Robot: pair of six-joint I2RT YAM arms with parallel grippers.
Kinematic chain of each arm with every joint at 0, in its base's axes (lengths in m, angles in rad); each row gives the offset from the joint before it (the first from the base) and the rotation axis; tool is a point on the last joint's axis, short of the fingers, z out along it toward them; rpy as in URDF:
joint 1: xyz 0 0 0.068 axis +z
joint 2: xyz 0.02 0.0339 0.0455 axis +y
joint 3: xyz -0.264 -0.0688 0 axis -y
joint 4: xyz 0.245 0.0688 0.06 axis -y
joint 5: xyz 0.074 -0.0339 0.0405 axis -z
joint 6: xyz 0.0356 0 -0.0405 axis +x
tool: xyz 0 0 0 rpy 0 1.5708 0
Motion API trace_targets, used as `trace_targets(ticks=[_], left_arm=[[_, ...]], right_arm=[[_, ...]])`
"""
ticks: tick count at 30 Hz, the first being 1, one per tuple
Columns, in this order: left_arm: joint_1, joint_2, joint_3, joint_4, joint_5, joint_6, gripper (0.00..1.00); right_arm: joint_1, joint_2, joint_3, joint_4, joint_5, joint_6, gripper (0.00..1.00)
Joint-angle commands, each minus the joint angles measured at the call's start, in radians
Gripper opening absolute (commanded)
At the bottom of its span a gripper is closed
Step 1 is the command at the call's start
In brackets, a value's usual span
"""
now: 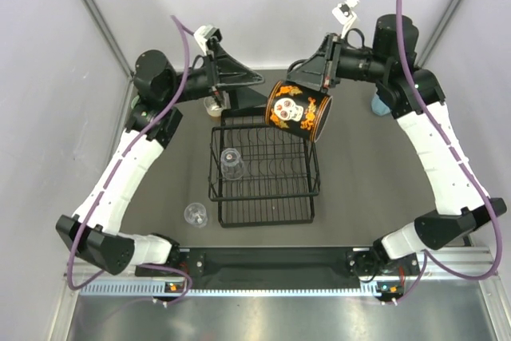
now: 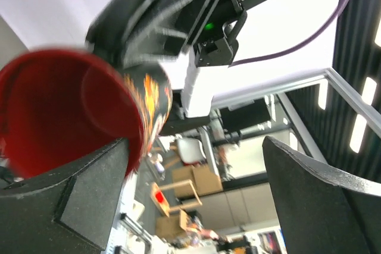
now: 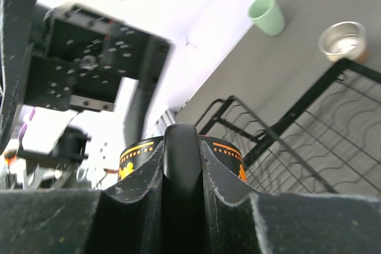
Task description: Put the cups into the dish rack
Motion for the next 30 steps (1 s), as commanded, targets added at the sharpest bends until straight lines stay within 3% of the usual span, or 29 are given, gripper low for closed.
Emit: trace_targets(ticks=[1, 7, 15, 24, 30], left_arm=[[0.058, -0.062, 0.029, -0.053, 0.007, 0.084, 0.98], [0.129, -0.096, 0.051, -0.219, 0.001, 0.179, 0.99], [0.143, -0.134, 0.036, -0.262, -0.017, 0.210, 0.99], [0.158, -0.161, 0.025, -0.331, -0.040, 0.256, 0.99], [0.163, -0.171, 0.003, -0.338, -0.058, 0.273, 0.99]], right_arm=[[-0.076, -0.003, 0.103, 0.106, -0.023, 0.093, 0.00], [-0.188, 0.109, 0.242, 0.080, 0.042, 0.179, 0.00], [-0.211, 0.290, 0.371, -0.027, 0.268, 0.239, 0.00], [-0.236, 0.467, 0.408, -0.136, 0.445, 0.425, 0.00], [-0.236, 0.501, 0.358, -0.227, 0.504, 0.556, 0.00]])
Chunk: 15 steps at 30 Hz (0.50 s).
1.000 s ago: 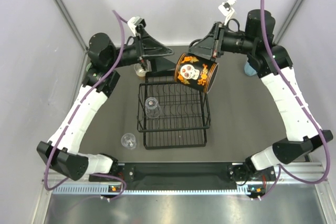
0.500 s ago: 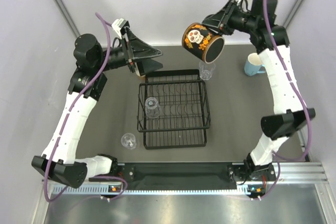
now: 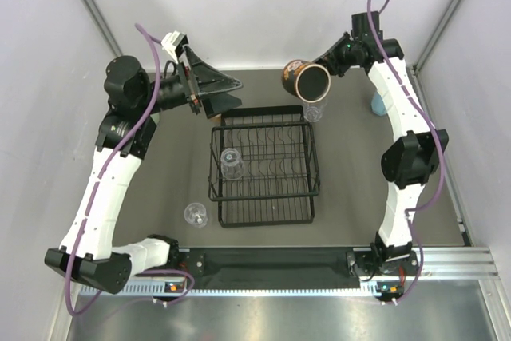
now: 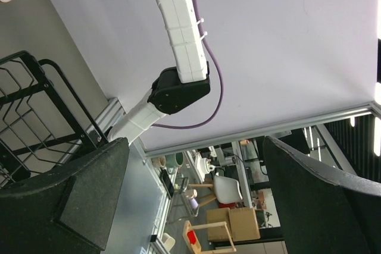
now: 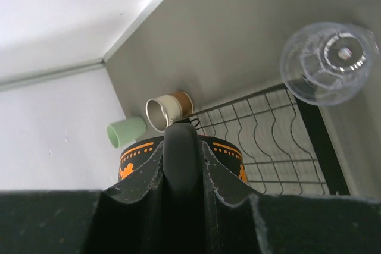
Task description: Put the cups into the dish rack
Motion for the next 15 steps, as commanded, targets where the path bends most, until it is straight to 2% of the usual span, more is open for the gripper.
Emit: trace_targets(ticks=[1, 9, 15], left_arm=[[0.007, -0.027, -0.013, 0.004, -0.019, 0.035, 0.99], [0.020, -0.016, -0.024, -0.002, -0.023, 0.049, 0.99], [0.027, -0.019, -0.049, 0.001, -0.031, 0.049, 0.99]], right_arm=[[-0.006, -0.049, 0.032, 0.032, 0.000, 0.181, 0.00], [0.038, 0.031, 0.054, -0.144, 0.011, 0.310, 0.00], [0.091, 0.080, 0.057, -0.236, -0.002, 0.311, 0.00]])
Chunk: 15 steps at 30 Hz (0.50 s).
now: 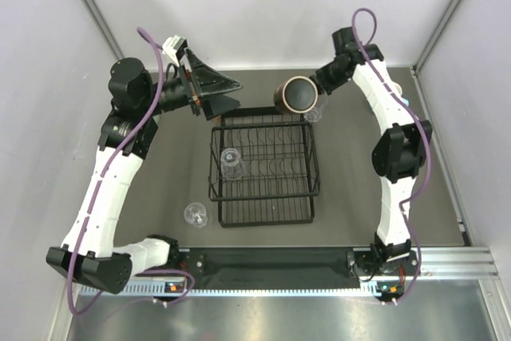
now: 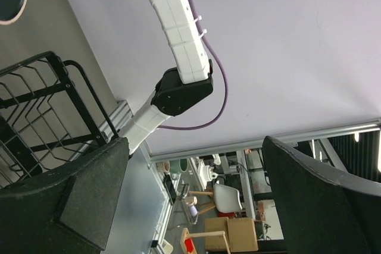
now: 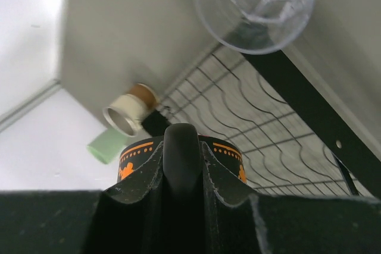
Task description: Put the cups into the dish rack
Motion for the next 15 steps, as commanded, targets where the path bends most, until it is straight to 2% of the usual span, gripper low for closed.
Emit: trace_targets(ticks=[1, 9, 15], left_arm=[[0.010, -0.018, -0.015, 0.026, -0.007, 0.020, 0.99], [0.023, -0.029, -0.069, 0.040, -0.007, 0.015, 0.99], [0.032, -0.018, -0.081, 0.070, 0.011, 0.005, 0.99]], right_arm=[[0.047, -0.008, 0.069, -0.064, -0.053, 0.060, 0.00], [0.097, 0.034, 0.093, -0.202, -0.002, 0.033, 0.00], [0.138, 0.060, 0.098, -0.210, 0.033, 0.019, 0.00]])
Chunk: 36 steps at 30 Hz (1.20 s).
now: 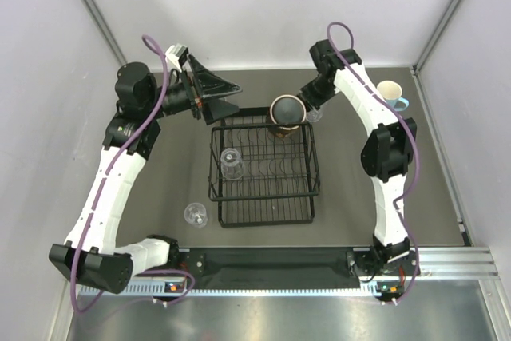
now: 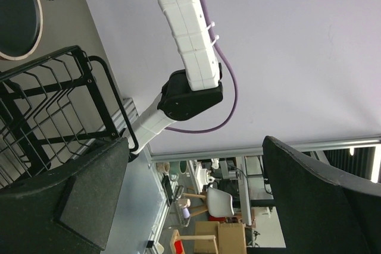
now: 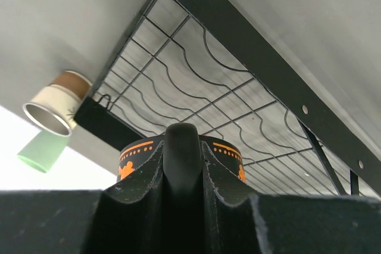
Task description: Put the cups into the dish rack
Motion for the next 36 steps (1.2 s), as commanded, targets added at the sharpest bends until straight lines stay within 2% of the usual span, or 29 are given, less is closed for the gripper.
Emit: trace_targets(ticks=[1, 36], left_arm=[[0.011, -0.011, -0.001, 0.071, 0.018, -0.001, 0.99], [0.067, -0.019, -0.033, 0.093, 0.050, -0.029, 0.99]], right_arm=[[0.031, -0.003, 0.077, -0.019, -0.023, 0.009, 0.00], [0.151, 0.117, 0.083, -0.100, 0.129, -0.157, 0.00]])
